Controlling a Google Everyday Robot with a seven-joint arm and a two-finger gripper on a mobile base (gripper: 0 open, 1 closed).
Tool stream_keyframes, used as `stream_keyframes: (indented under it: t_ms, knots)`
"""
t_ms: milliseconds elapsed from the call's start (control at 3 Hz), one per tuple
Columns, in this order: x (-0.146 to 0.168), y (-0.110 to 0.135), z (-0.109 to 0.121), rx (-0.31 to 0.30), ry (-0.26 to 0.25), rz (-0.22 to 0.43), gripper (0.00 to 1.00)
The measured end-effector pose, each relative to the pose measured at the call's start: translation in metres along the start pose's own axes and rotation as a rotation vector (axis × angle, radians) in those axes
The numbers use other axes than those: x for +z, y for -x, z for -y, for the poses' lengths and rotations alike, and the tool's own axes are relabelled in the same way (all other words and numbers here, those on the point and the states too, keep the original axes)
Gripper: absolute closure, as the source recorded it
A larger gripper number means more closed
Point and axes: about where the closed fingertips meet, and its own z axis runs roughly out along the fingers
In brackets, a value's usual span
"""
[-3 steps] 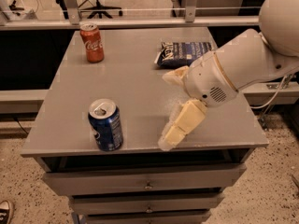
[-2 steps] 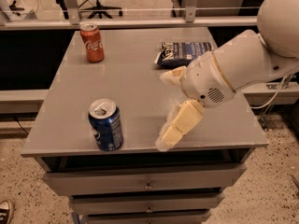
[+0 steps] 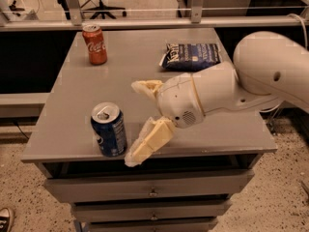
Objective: Move pepsi can near blue chip bag
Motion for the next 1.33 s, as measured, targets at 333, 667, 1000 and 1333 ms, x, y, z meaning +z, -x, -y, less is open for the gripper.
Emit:
stream_keyframes:
  t_ms: [333,667,1000,1333]
  knots:
    - [0.030,0.014,-0.005,-0.029,0.023,0.133,0.00]
    - [0.048,0.013,-0.009,-0.042,0.027,0.213,0.00]
    - [0.062,0.004,-0.009,-0.033,0.023,0.256,0.00]
    - [0.068,-0.001,-0.007,-0.025,0.014,0.280,0.18]
